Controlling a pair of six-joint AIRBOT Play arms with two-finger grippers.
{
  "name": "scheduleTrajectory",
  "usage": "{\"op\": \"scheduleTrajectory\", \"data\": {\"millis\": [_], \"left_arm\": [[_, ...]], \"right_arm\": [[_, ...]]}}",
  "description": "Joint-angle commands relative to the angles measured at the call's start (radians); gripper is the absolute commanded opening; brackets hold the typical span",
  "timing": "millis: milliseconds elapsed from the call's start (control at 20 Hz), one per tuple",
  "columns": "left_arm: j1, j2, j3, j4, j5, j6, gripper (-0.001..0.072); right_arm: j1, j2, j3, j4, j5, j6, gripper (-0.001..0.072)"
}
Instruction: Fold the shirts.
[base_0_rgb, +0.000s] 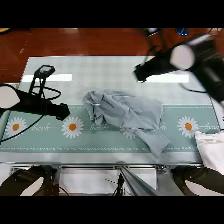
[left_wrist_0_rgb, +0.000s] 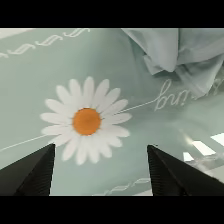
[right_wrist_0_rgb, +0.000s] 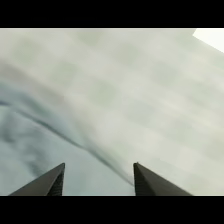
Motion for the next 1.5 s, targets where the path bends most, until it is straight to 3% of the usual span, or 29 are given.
{"op": "scheduleTrajectory", "data": {"millis": [0, 100, 150, 250, 450, 600, 750, 800, 850, 1000, 1050, 1250, 1450], "left_arm": [[0.103, -0.009, -0.142, -0.309, 0.171, 0.107, 0.071], [0.198, -0.055, -0.18, -0.549, 0.186, 0.283, 0.0648], [0.232, -0.096, -0.184, -0.613, 0.18, 0.323, 0.0649], [0.259, -0.197, -0.183, -0.669, 0.18, 0.348, 0.0655], [0.219, -0.395, -0.183, -0.8, 0.179, 0.443, 0.0657], [0.179, -0.499, -0.179, -0.933, 0.202, 0.531, 0.0656], [0.153, -0.545, -0.179, -0.992, 0.296, 0.544, 0.0646], [0.143, -0.555, -0.178, -1.009, 0.32, 0.545, 0.0572], [0.133, -0.566, -0.17, -1.015, 0.328, 0.545, 0.0402], [0.118, -0.578, -0.135, -1.015, 0.32, 0.544, 0.0062], [0.119, -0.578, -0.123, -1.015, 0.303, 0.545, 0.0026], [0.121, -0.573, -0.092, -1.015, 0.227, 0.545, 0.0025], [0.121, -0.565, -0.092, -1.014, 0.187, 0.583, 0.0025]], "right_arm": [[-0.294, 0.096, 0.0, 0.028, 0.117, -0.076, 0.0475], [-0.488, 0.121, 0.0, 0.142, 0.148, -0.141, 0.0476], [-0.573, 0.125, 0.0, 0.208, 0.162, -0.167, 0.0486], [-0.73, 0.122, -0.004, 0.33, 0.192, -0.205, 0.0533], [-0.952, 0.122, -0.051, 0.397, 0.227, -0.219, 0.0533], [-1.034, 0.122, -0.107, 0.419, 0.244, -0.22, 0.0532], [-1.049, 0.122, -0.155, 0.43, 0.256, -0.229, 0.0532], [-1.049, 0.122, -0.169, 0.438, 0.26, -0.229, 0.0532], [-1.049, 0.122, -0.18, 0.445, 0.261, -0.231, 0.0532], [-1.049, 0.122, -0.192, 0.444, 0.264, -0.233, 0.0531], [-1.049, 0.122, -0.192, 0.442, 0.268, -0.243, 0.0531], [-1.049, 0.122, -0.318, 0.431, 0.271, -0.261, 0.0526], [-1.044, 0.122, -0.645, 0.724, 0.193, -0.373, 0.0546]]}}
